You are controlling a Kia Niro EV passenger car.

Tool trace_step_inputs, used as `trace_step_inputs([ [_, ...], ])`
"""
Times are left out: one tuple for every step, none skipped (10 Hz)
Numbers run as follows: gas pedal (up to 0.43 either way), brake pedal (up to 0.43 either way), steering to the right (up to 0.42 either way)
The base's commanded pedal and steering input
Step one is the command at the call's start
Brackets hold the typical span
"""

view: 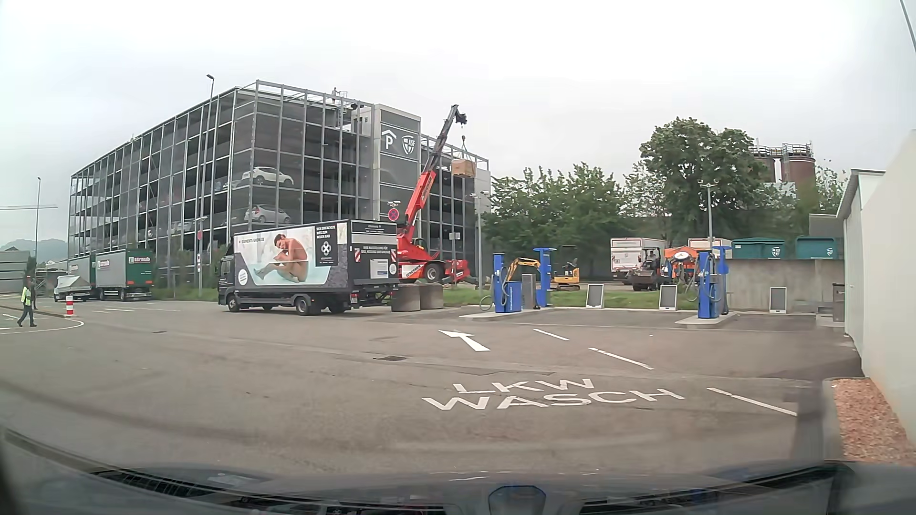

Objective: Follow the waypoints while adhering to traffic rules and regulations

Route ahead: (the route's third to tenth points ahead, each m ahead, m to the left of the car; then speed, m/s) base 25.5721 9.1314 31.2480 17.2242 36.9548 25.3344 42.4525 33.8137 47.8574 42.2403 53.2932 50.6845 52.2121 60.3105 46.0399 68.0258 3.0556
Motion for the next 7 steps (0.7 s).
trace_step_inputs([
  [0.0, 0.0, -0.287],
  [0.0, 0.0, -0.287],
  [0.0, 0.0, -0.287],
  [0.0, 0.0, -0.287],
  [0.0, 0.0, -0.287],
  [0.0, 0.0, -0.287],
  [0.0, 0.0, -0.282],
])
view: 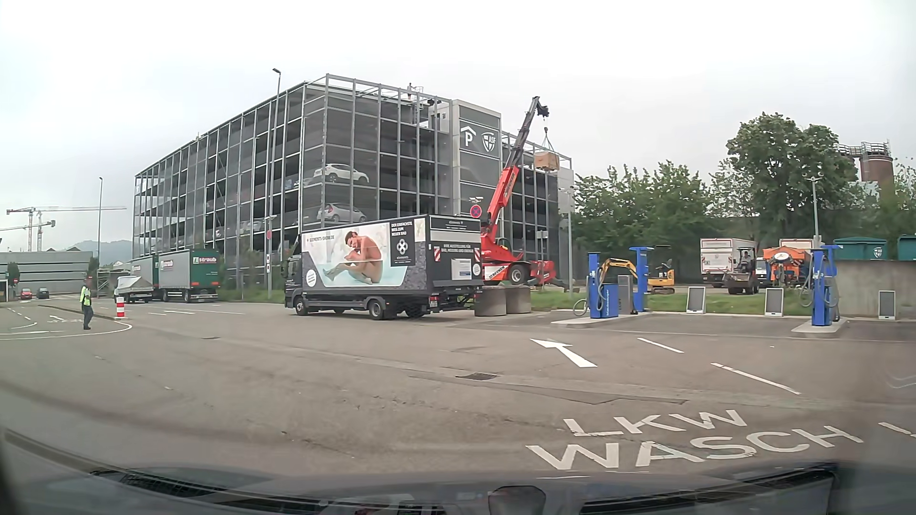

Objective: Follow the waypoints while adhering to traffic rules and regulations

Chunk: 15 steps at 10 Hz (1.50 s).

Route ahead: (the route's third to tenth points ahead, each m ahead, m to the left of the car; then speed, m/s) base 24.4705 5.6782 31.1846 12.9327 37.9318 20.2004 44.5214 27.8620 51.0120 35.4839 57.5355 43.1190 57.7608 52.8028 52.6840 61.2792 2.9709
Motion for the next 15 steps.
trace_step_inputs([
  [0.0, 0.0, -0.275],
  [0.0, 0.0, -0.271],
  [0.0, 0.0, -0.267],
  [0.0, 0.0, -0.26],
  [0.0, 0.0, -0.255],
  [0.0, 0.0, -0.255],
  [0.0, 0.0, -0.253],
  [0.0, 0.0, -0.249],
  [0.0, 0.0, -0.24],
  [0.0, 0.0, -0.225],
  [0.0, 0.0, -0.215],
  [0.0, 0.0, -0.202],
  [0.0, 0.0, -0.195],
  [0.0, 0.0, -0.193],
  [0.0, 0.0, -0.193],
])
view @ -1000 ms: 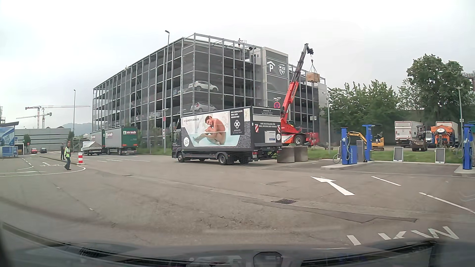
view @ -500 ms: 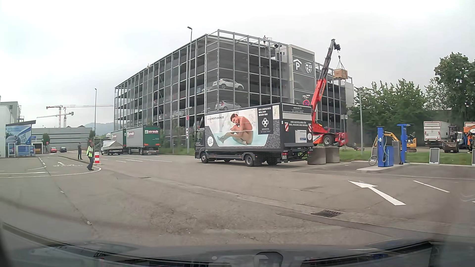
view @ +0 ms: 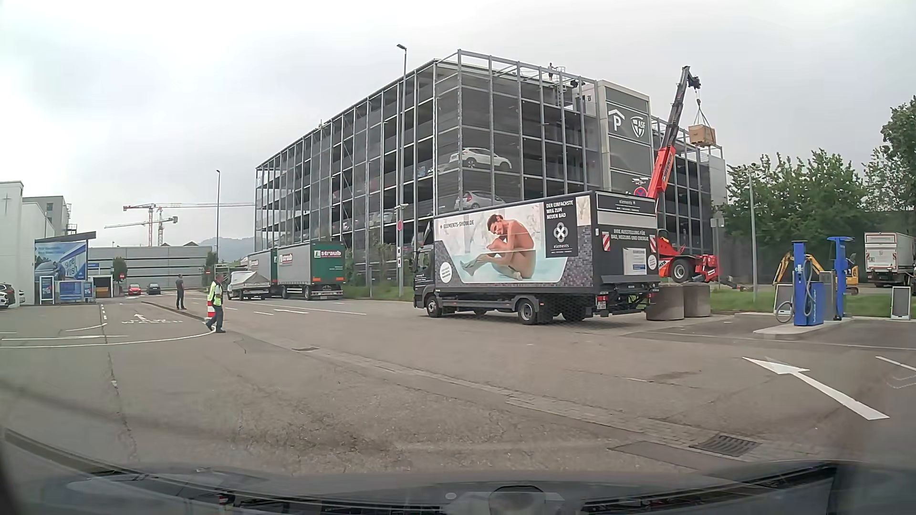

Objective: Follow the waypoints while adhering to traffic rules and regulations

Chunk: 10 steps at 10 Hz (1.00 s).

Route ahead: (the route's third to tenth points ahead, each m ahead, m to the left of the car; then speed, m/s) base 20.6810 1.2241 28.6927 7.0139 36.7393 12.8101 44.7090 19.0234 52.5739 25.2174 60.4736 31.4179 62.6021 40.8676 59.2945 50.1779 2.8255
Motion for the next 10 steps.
trace_step_inputs([
  [0.0, 0.0, -0.193],
  [0.0, 0.0, -0.193],
  [0.0, 0.0, -0.193],
  [0.0, 0.0, -0.191],
  [0.0, 0.0, -0.19],
  [0.0, 0.0, -0.19],
  [0.0, 0.0, -0.19],
  [0.0, 0.0, -0.19],
  [0.0, 0.0, -0.19],
  [0.0, 0.0, -0.187],
])
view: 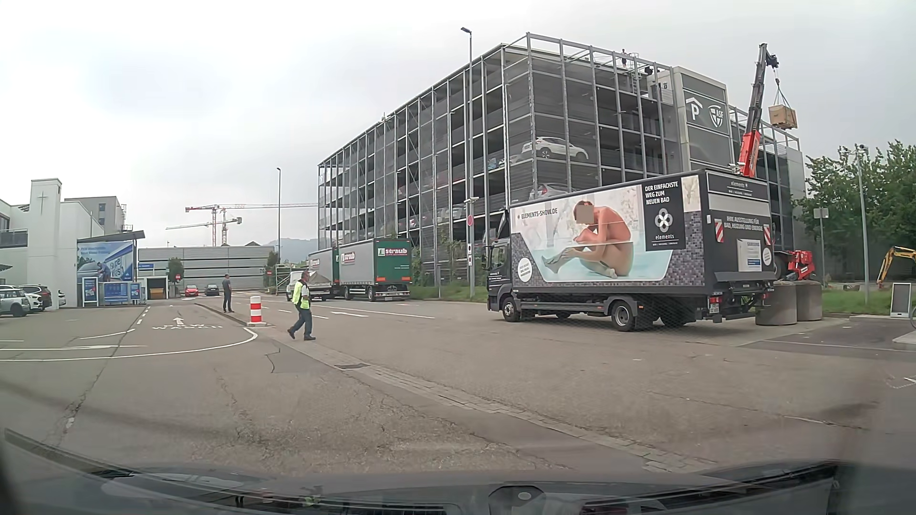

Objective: Follow the waypoints while adhering to traffic rules and regulations

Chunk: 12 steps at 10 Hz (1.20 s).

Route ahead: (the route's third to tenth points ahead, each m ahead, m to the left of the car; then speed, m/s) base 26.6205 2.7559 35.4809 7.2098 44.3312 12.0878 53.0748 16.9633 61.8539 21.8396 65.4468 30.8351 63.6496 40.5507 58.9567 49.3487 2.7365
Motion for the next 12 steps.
trace_step_inputs([
  [0.0, 0.0, -0.182],
  [0.0, 0.0, -0.177],
  [0.0, 0.0, -0.171],
  [0.0, 0.0, -0.162],
  [0.0, 0.0, -0.151],
  [0.0, 0.0, -0.144],
  [0.0, 0.0, -0.138],
  [0.0, 0.0, -0.135],
  [0.0, 0.0, -0.132],
  [0.008, 0.0, -0.126],
  [0.008, 0.0, -0.12],
  [0.008, 0.0, -0.113],
])
